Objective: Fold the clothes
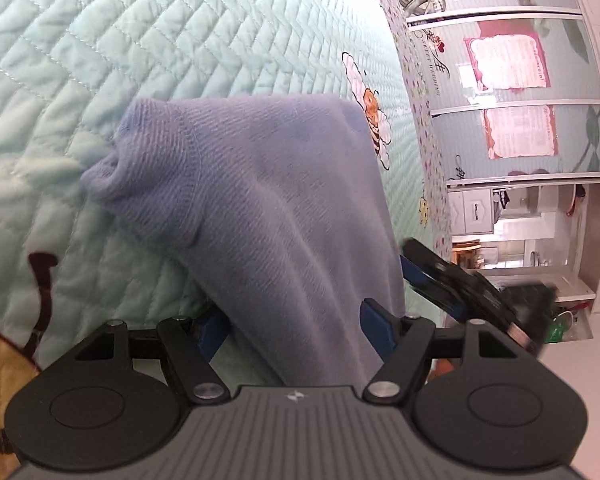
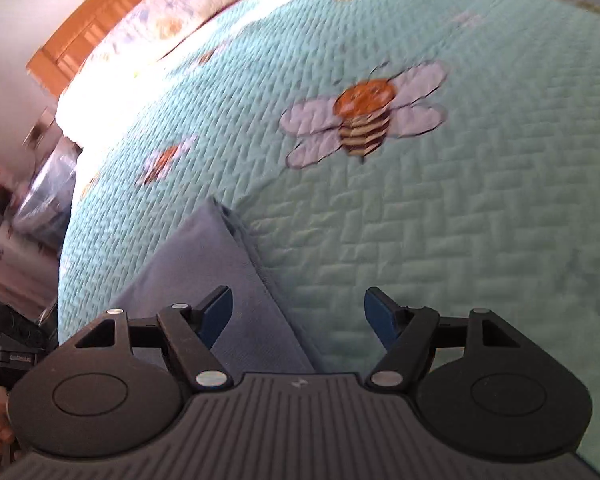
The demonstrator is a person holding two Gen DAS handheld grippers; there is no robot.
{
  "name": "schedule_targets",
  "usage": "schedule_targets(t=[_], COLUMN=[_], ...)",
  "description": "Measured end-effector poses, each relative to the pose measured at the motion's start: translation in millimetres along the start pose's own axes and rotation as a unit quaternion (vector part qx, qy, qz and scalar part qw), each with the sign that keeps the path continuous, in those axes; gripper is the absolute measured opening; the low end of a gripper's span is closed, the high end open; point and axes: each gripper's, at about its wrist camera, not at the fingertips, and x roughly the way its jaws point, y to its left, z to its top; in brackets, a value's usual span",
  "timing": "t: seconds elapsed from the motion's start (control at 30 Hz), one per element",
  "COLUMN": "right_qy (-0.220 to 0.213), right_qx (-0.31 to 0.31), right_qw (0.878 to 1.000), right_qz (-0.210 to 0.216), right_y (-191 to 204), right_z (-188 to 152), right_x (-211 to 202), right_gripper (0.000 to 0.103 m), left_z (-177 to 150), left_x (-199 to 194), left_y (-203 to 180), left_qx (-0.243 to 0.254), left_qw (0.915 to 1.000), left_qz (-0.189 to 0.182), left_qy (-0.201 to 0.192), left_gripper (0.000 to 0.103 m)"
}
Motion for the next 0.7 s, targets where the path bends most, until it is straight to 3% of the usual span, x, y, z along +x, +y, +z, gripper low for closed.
schedule_targets(t=[0.1,0.17,0.3,0.33,0.37,0.4,0.43,0.5,0.57,0.63,0.7], right_qy=[0.057,0.073,0.113,0.121,0.127,0.132,0.121,0.099,0.049,-0.009,-0.088], right_qx=[-0.006,-0.008,-0.019,-0.022,-0.017,-0.013,-0.011,-0.007,-0.008,-0.008,0.008], right_qw=[0.997,0.992,0.979,0.976,0.975,0.974,0.977,0.983,0.989,0.992,0.99], right_qz=[0.059,0.105,0.169,0.18,0.181,0.181,0.173,0.155,0.139,0.124,0.109], right_y=[-8.1,-9.6,0.8,4.2,6.1,8.0,9.9,14.0,27.1,42.4,57.4], right_z=[10.7,18.7,28.2,29.3,28.9,28.3,25.1,18.5,8.2,-4.5,-29.1], right_x=[30.3,43.1,66.3,71.7,74.6,77.2,73.2,65.0,42.5,14.1,-26.8], right_gripper=[0.077,0.088,0.088,0.085,0.06,0.046,0.041,0.034,0.026,0.026,0.025], left_z=[-0.6,2.3,7.2,8.3,9.1,9.6,9.9,9.6,7.7,3.2,-3.0], left_x=[4.4,7.4,17.8,18.9,19.6,19.7,19.9,20.0,17.3,10.4,-0.1], left_y=[-1.4,-1.4,-1.5,-1.6,-2.3,-3.9,-4.8,-6.4,-15.7,-31.8,-53.3], left_qx=[0.007,0.012,0.038,0.039,0.046,0.064,0.085,0.137,0.19,0.256,0.327], left_qw=[0.9999,0.9998,0.9991,0.999,0.9987,0.9979,0.9963,0.9905,0.9816,0.9664,0.9439], left_qz=[-0.009,-0.014,-0.018,-0.019,-0.017,-0.01,-0.006,-0.009,-0.011,-0.022,-0.044], left_qy=[0.0,0.002,0.009,0.01,0.011,0.009,0.007,0.004,0.003,-0.004,-0.014], left_gripper=[0.076,0.076,0.076,0.075,0.068,0.062,0.044,0.039,0.035,0.034,0.032])
